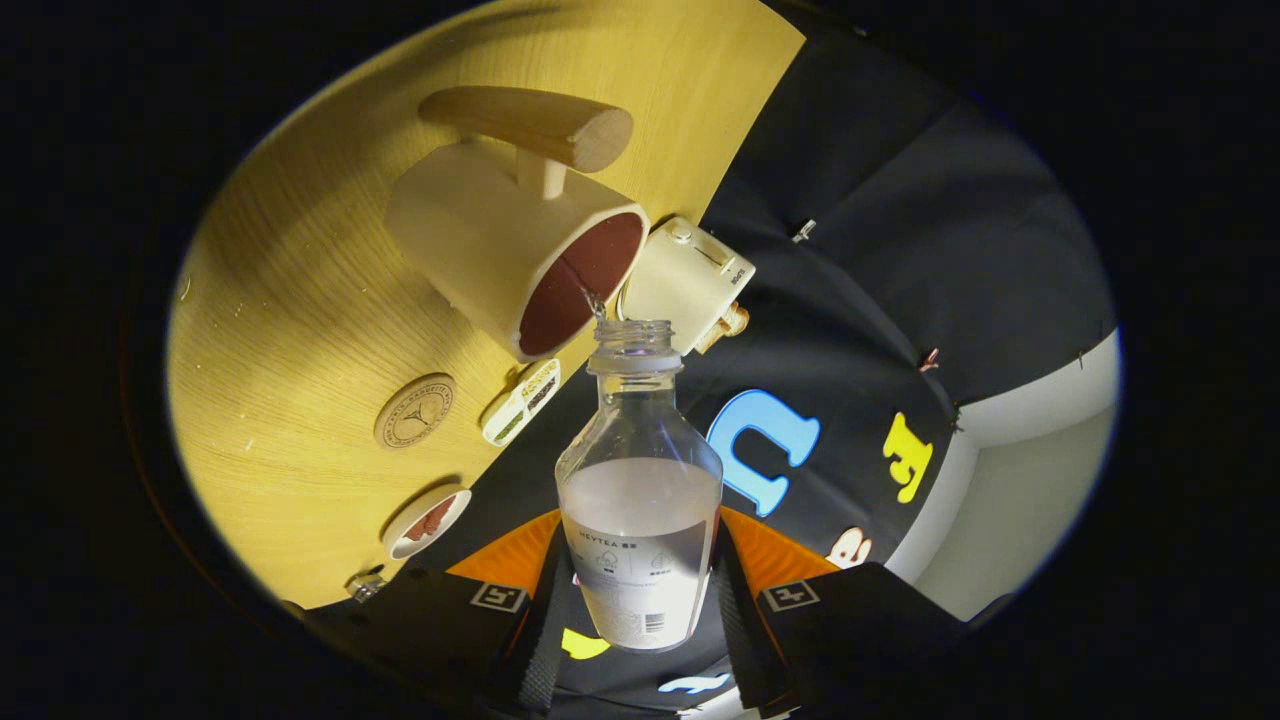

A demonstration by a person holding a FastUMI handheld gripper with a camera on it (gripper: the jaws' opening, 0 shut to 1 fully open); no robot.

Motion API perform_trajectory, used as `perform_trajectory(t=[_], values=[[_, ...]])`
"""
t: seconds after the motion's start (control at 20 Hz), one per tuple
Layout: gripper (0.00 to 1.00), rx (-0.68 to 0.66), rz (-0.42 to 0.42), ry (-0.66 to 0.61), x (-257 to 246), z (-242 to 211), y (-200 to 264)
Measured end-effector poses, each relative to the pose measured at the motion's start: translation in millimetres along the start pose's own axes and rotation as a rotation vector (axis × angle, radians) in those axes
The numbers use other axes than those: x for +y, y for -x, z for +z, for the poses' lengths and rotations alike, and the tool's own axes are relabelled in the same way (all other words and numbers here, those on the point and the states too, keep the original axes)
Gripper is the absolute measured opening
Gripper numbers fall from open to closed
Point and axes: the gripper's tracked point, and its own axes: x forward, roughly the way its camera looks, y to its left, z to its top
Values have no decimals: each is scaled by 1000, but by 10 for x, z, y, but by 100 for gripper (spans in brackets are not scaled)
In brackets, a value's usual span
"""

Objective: Take the bottle from table, then pour the juice into the cup, finally place the bottle on the coaster

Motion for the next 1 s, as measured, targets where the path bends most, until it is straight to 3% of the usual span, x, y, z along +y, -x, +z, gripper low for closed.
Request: perform_trajectory(t=[0.35, 1.0], values=[[70, -17, -42, 68, -124, -73, -57], [70, -34, -76, 83, -234, -186, -50]])
